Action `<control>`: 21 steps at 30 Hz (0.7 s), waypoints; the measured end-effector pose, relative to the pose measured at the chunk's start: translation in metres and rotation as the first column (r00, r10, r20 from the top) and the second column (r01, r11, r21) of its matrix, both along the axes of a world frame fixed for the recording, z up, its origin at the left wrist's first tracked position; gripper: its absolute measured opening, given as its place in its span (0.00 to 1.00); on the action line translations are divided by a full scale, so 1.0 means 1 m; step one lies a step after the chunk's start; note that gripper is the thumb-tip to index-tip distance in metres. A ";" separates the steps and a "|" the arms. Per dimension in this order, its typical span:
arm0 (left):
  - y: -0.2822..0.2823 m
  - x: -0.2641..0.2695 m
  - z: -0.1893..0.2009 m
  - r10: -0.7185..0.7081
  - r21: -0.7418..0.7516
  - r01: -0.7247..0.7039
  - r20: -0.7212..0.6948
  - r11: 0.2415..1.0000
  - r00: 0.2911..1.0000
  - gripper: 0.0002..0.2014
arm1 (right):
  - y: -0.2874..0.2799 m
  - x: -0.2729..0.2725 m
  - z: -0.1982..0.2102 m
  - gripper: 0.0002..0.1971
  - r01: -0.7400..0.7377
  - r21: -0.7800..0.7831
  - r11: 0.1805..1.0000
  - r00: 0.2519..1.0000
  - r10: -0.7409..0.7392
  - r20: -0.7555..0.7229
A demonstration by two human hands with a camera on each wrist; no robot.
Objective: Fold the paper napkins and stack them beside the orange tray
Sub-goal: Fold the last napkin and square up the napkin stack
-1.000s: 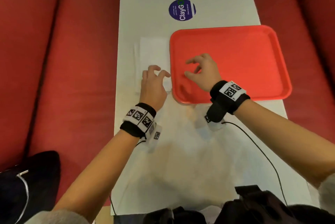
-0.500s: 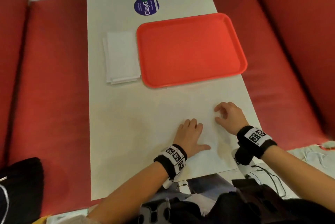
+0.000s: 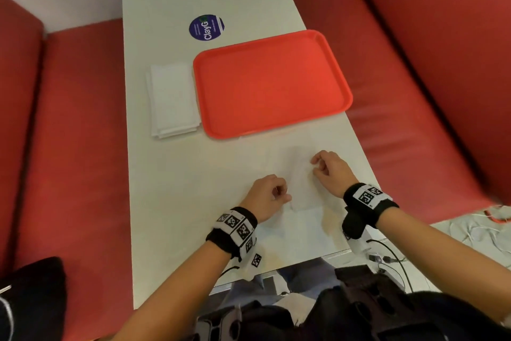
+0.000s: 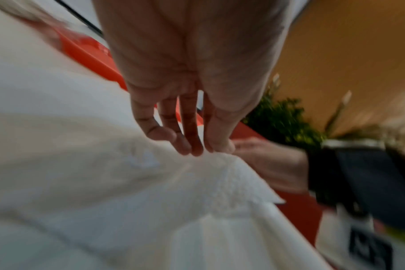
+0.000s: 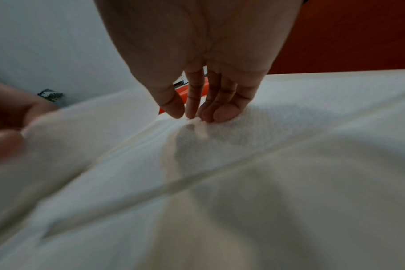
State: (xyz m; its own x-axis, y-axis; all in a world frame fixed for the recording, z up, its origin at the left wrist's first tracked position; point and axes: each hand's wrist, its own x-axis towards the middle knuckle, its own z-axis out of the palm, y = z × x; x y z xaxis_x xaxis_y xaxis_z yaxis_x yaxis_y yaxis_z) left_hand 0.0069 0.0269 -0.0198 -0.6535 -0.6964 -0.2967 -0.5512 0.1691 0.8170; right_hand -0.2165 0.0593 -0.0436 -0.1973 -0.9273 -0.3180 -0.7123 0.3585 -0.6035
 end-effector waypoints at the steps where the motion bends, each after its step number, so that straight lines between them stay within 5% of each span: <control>1: -0.003 0.005 0.005 0.044 0.034 -0.043 -0.039 0.998 0.998 0.08 | -0.001 0.000 0.000 0.09 -0.001 0.007 1.000 1.000 0.001 -0.001; 7: -0.025 0.030 0.053 0.313 0.269 -0.235 -0.302 0.934 0.900 0.13 | -0.015 0.006 0.022 0.05 -0.092 0.036 0.995 0.993 0.094 -0.071; 11: -0.045 0.052 0.098 0.394 0.316 -0.264 -0.478 0.911 0.785 0.10 | -0.037 0.026 0.054 0.13 -0.046 -0.025 0.999 0.977 0.051 0.209; 16: -0.068 0.102 0.122 0.488 0.324 -0.366 -0.523 0.872 0.699 0.10 | -0.069 0.059 0.087 0.20 -0.039 0.143 0.989 0.748 -0.067 0.660; 18: -0.072 0.121 0.121 0.537 0.347 -0.412 -0.481 0.842 0.693 0.09 | -0.080 0.071 0.091 0.23 -0.019 0.125 0.992 0.657 -0.082 0.750; 21: -0.071 0.145 0.117 0.595 0.389 -0.454 -0.445 0.802 0.669 0.10 | -0.093 0.087 0.090 0.18 0.064 0.040 0.997 0.616 -0.071 0.784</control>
State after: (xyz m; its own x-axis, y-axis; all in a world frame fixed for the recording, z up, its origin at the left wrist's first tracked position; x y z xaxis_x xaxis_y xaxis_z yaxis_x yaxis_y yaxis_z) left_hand 0.1517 -0.0440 0.0975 -0.2957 -0.9298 -0.2193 0.0350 -0.2399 0.9702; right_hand -0.1298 -0.0341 0.0469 0.0686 -0.9188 -0.3887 0.0578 0.3926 -0.9179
